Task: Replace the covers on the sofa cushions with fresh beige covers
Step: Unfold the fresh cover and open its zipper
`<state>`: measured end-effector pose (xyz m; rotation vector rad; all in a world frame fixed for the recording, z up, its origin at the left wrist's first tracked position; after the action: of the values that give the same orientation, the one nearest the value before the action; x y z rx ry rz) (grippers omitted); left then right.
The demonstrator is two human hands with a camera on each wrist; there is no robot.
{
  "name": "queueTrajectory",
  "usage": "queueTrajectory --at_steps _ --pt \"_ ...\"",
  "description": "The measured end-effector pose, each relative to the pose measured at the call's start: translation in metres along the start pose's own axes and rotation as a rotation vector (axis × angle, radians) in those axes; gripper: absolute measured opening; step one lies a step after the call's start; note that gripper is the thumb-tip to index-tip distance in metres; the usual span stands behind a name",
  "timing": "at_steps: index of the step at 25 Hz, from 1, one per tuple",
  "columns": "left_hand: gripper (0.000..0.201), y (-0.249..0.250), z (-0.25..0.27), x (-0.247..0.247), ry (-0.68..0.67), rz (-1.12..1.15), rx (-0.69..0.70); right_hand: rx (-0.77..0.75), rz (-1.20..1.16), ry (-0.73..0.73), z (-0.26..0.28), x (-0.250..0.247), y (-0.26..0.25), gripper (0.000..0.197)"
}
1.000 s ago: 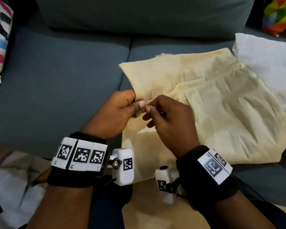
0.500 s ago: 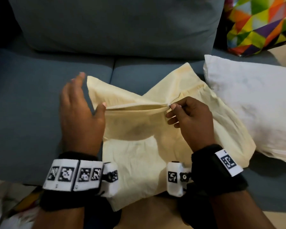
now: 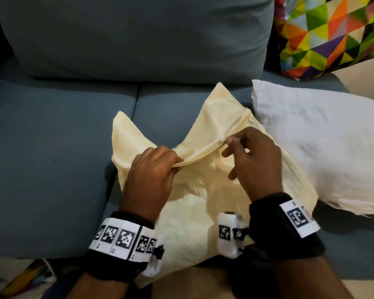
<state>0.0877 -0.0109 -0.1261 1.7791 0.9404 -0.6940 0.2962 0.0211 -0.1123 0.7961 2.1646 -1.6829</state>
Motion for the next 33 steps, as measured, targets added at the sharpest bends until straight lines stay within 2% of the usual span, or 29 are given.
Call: queueTrajectory --at_steps 3,6,9,11,13,14,16,18,20,22,24,26,29,31,33 --pt "0.014 -0.020 0.003 -0.023 0.022 -0.050 -0.017 0.064 0.020 0.147 -0.017 -0.048 0.024 0.016" --pt "0.006 -0.042 0.004 -0.047 0.104 -0.167 -0.124 0.125 0.038 0.236 -0.018 -0.080 0.041 0.014" --pt "0.011 -0.045 0.003 -0.056 0.158 -0.130 -0.188 0.055 0.063 0.230 -0.019 -0.086 0.029 0.012" --pt "0.012 -0.023 0.002 -0.050 0.160 -0.121 -0.106 -0.109 0.107 0.089 -0.023 -0.061 -0.007 0.010" --pt "0.029 -0.017 0.003 -0.043 0.127 -0.136 -0.117 -0.301 0.175 -0.153 -0.023 -0.015 -0.053 0.009" --pt "0.047 -0.028 0.004 -0.042 0.100 -0.128 -0.209 -0.380 0.202 -0.285 -0.021 0.011 -0.072 0.008" --pt "0.080 -0.070 0.013 -0.045 0.084 -0.064 -0.483 -0.483 0.277 -0.498 -0.018 0.055 -0.094 0.010" --pt "0.086 -0.109 0.027 -0.050 0.069 -0.078 -0.725 -0.509 0.370 -0.625 -0.024 0.090 -0.096 0.016" --pt "0.084 -0.144 0.048 -0.053 -0.028 -0.146 -0.977 -0.518 0.496 -0.746 -0.026 0.126 -0.093 0.026" --pt "0.078 -0.168 0.064 -0.045 -0.151 -0.138 -1.150 -0.526 0.563 -0.840 -0.021 0.154 -0.089 0.028" --pt "0.074 -0.186 0.072 -0.029 -0.245 -0.020 -1.201 -0.487 0.564 -0.906 -0.015 0.172 -0.083 0.027" --pt "0.062 -0.194 0.074 -0.011 -0.298 0.182 -1.188 -0.453 0.580 -0.905 -0.012 0.175 -0.081 0.025" --pt "0.027 -0.188 0.064 -0.011 -0.200 0.446 -1.125 -0.470 0.596 -0.777 -0.020 0.155 -0.099 0.018" --pt "0.027 -0.176 0.055 -0.027 -0.070 0.656 -1.112 -0.490 0.557 -0.732 -0.024 0.135 -0.121 0.017" --pt "0.023 -0.161 0.049 -0.044 0.009 0.772 -1.081 -0.499 0.503 -0.744 -0.022 0.118 -0.141 0.016"
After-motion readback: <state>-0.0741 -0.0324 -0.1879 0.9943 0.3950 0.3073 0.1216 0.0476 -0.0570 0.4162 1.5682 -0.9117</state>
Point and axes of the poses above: each hand's wrist, its own z-axis away from the middle knuckle, its own x-axis out of the palm, y = z × x, the point moved 10 cm from there along -z, towards the middle knuckle, and after that the axes turned 8 degrees about -x, right-handed, at the moved point
